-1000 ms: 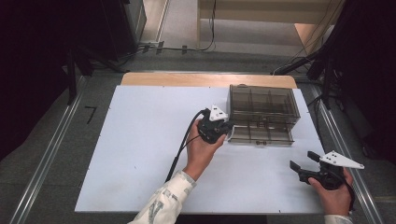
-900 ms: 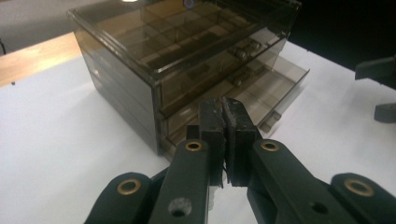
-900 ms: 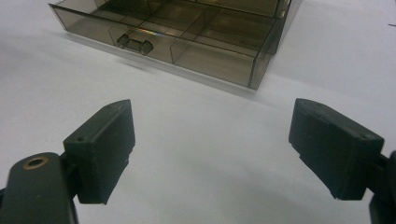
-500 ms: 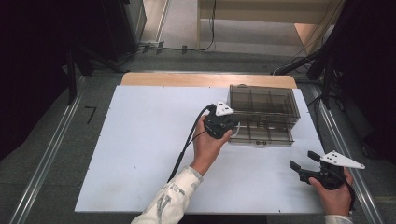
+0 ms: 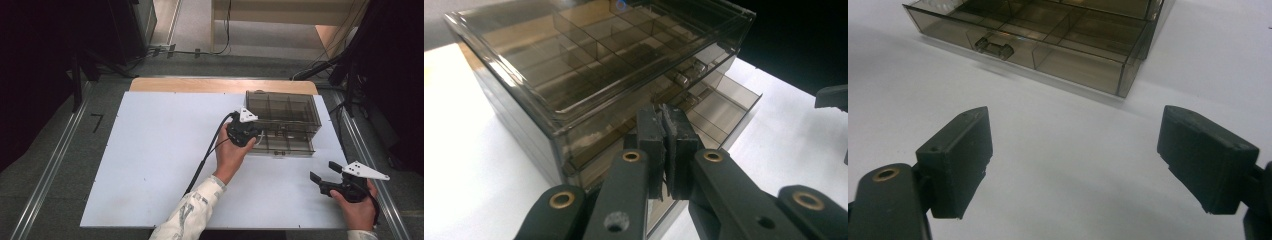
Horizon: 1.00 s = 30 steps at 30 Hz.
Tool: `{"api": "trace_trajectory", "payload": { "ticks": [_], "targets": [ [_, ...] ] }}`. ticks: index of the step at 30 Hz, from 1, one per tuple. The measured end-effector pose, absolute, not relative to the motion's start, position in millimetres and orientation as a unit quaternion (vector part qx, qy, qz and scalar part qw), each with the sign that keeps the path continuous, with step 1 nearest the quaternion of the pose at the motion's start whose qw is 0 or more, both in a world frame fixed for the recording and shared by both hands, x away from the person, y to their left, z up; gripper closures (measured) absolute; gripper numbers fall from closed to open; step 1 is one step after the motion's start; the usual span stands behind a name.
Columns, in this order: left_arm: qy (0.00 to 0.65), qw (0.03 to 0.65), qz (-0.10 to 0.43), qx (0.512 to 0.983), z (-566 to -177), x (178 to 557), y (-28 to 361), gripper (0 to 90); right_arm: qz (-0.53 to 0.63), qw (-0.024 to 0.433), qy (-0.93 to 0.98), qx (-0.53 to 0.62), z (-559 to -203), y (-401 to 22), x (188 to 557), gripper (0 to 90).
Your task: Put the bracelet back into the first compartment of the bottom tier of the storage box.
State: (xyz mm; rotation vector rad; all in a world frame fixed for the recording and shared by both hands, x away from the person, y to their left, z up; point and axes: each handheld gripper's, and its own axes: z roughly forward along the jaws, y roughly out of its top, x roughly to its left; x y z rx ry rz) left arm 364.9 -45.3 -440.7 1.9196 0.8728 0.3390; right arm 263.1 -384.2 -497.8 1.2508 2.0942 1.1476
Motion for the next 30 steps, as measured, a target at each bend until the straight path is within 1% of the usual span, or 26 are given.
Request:
{"api": "trace_trajectory", "payload": {
  "ticks": [8, 24, 27, 30],
  "targets": [
    [0.362, 0.470, 0.133, 0.794, -452.0, 369.9, -51.6, 88.6, 0.415, 0.221, 0.759, 0.450, -498.1, -383.9, 263.9, 12.9],
    [0.366, 0.440, 0.142, 0.808, -471.9, 374.2, -55.8, 87.7, 0.416, 0.221, 0.759, 0.449, -498.0, -384.3, 263.6, 12.9],
    [0.366, 0.440, 0.138, 0.808, -473.7, 374.4, -54.6, 80.9, 0.416, 0.221, 0.759, 0.449, -498.0, -384.2, 263.7, 12.9],
    [0.364, 0.441, 0.136, 0.809, -473.5, 373.2, -53.6, 78.5, 0.415, 0.221, 0.760, 0.449, -498.2, -384.1, 263.9, 12.9]
  ]
}}
